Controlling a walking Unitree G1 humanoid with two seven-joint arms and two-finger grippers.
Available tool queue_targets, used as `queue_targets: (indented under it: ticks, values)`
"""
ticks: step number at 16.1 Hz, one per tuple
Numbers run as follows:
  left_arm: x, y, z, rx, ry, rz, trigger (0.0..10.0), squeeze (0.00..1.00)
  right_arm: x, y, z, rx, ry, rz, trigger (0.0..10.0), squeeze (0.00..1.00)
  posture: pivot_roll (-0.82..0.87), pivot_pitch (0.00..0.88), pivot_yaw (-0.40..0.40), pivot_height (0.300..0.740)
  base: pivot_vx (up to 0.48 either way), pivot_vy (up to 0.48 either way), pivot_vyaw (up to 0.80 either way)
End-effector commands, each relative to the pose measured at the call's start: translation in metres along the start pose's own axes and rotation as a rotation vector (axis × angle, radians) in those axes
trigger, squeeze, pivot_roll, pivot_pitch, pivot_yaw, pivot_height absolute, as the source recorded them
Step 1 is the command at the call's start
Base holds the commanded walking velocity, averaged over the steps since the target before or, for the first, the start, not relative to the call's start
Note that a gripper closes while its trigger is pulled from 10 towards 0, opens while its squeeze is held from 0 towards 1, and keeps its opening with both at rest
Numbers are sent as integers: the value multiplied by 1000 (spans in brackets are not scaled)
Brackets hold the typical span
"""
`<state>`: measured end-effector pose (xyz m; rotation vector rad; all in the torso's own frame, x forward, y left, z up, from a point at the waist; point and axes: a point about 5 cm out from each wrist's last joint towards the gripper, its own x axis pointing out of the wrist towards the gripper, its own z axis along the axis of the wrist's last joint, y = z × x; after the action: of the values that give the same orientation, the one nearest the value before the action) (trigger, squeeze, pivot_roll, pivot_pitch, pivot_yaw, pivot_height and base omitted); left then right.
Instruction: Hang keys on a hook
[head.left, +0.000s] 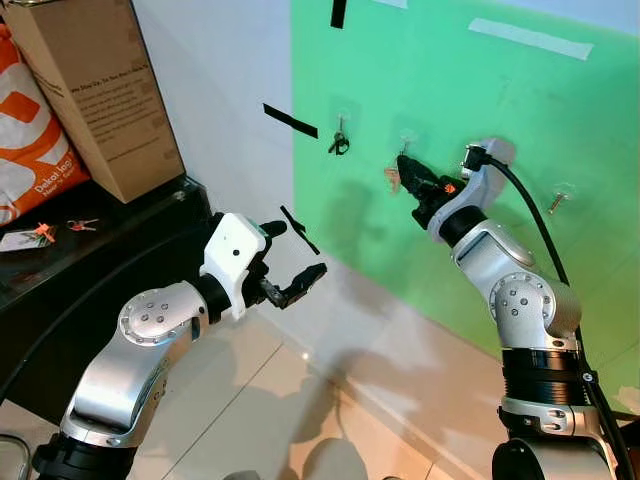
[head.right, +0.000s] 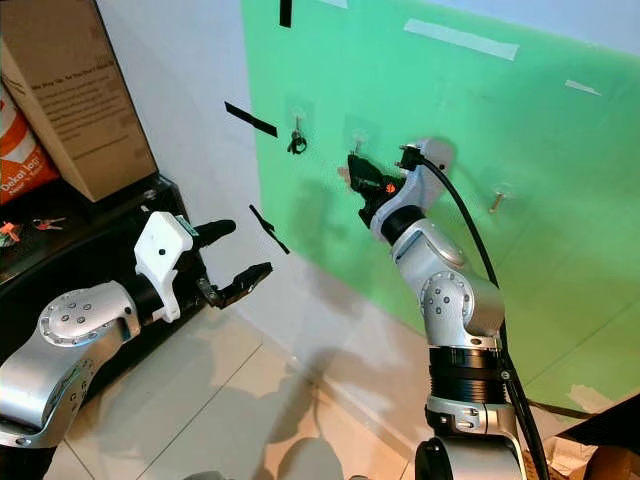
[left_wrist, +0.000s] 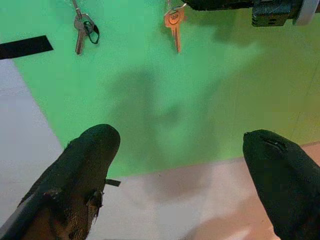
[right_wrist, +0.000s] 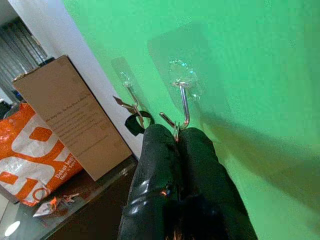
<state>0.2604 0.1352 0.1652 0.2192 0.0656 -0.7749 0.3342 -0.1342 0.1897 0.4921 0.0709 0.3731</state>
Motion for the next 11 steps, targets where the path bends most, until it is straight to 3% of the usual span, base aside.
queue_targets:
  ticks: [1, 7, 8, 11]
  values:
    - [-1, 4, 4, -2, -10, 11, 10000, 0, -1, -2, -6, -7, 26, -3, 10000, 0, 40, 0, -2, 740, 0, 0, 0]
    - [4, 7, 17, -33, -79, 12, 10000, 0, -3, -4, -12, -11, 39, -18, 10000, 0, 33, 0, 2, 740, 0, 0, 0]
    - [6, 8, 19, -47, -98, 20, 10000, 0, -4, -6, -14, -25, 44, -24, 10000, 1000, 30, 0, 2, 740, 0, 0, 0]
    - [6, 7, 19, -61, -101, 30, 10000, 0, -12, -7, -20, -44, 50, -8, 10000, 1000, 30, 0, -4, 740, 0, 0, 0]
